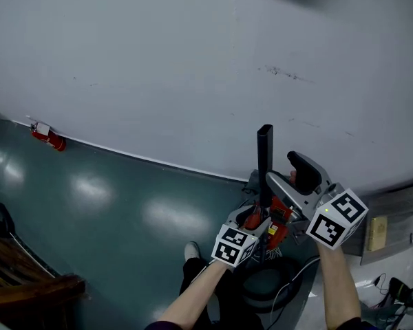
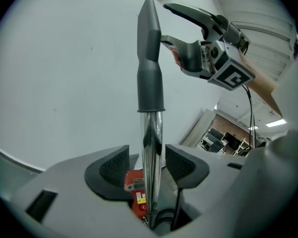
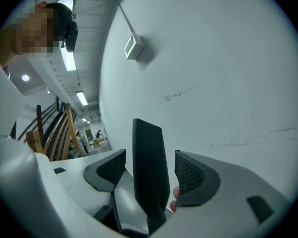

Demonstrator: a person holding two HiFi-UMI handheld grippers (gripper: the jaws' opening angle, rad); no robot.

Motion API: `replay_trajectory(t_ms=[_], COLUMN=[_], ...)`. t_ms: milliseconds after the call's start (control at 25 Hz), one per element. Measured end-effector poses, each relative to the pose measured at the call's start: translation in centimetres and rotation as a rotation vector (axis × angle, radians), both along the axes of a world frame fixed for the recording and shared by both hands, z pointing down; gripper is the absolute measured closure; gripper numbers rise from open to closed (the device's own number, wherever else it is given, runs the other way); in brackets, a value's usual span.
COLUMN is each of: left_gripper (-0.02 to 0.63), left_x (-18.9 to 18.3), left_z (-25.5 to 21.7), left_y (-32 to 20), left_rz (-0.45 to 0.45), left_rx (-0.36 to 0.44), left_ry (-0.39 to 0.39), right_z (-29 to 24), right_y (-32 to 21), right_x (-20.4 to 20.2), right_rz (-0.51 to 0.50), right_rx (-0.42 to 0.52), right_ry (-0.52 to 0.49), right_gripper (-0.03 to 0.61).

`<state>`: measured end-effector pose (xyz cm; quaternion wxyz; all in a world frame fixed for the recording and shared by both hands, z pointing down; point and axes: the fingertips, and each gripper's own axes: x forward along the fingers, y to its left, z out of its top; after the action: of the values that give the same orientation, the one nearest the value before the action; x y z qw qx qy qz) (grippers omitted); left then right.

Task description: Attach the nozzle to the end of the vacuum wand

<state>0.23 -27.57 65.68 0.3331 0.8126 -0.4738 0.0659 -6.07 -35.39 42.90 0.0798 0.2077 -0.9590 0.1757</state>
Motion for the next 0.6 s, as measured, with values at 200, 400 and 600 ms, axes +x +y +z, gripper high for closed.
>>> replay_trajectory(t_ms=[200, 400, 600], left_gripper=[0.396, 0.429, 0.520], left_x=[-1.9, -3.4, -5.1], left_z=[-4.2, -12.4, -19.7], left_y=[1.4, 2.7, 3.6], left_rz=[-0.013, -0.018, -0.016], left_rx=[0.028, 0.120, 0.214], left_ry=[0.021, 0.045, 0.034], right_z=[-0.8, -1.9, -3.3], right_y=[2.0, 5.1, 8.2], right_x=[2.7, 5.1, 6.5], right_rz=[0.040, 0.099, 0.173], right_rx=[-0.023, -0.035, -0.031], right_ry=[-0.031, -0.064, -0.111], right_gripper=[0.278, 0.359, 0.499])
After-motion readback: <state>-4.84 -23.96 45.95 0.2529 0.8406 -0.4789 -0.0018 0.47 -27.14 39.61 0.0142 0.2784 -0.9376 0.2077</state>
